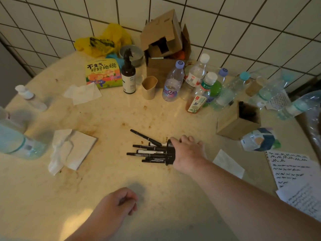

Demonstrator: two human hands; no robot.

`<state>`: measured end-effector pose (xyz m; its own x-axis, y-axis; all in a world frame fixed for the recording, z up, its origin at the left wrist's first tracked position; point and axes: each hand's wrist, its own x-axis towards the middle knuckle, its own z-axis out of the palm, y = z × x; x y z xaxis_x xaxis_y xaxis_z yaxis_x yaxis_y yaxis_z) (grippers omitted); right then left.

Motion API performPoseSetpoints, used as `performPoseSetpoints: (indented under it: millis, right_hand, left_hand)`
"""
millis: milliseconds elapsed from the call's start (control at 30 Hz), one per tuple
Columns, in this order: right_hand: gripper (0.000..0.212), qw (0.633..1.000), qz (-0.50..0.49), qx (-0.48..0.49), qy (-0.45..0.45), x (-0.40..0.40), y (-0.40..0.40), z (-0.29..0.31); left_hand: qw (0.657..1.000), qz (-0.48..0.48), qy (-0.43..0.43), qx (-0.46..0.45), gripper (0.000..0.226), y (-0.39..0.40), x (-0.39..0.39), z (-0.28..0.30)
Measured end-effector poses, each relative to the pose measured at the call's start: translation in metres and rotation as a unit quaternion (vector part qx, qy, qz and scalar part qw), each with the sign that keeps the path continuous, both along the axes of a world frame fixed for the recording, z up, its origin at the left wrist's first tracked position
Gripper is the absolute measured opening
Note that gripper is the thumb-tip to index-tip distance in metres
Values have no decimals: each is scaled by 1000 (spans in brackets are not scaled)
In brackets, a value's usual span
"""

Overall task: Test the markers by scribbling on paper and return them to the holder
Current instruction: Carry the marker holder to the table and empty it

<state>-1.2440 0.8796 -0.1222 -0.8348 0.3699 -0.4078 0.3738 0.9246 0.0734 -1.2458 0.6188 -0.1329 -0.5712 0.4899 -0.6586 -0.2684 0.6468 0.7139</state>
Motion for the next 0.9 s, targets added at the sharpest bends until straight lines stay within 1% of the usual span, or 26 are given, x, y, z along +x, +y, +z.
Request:
performPoseSetpoints:
  millis: [267,500,633,767,900]
  right_hand:
    - [91,999,17,37,-4,14,11,5]
    - [84,999,4,46,12,38,28,6]
    - [82,999,-1,50,16,53,39,6]
    - [84,999,-18,42,27,67,52,1]
    - [89,997,-66,0,43,85,67,-1]
  left_hand:
    - [1000,-15,6,-21,19,10,4,0]
    - [998,-35,35,-31,21,13,9,1]
    - [997,-50,32,-50,21,21,12,3]
    - [998,-37,34,-48,21,35,19,6]
    - [998,-39,32,-39,21,51,30,9]
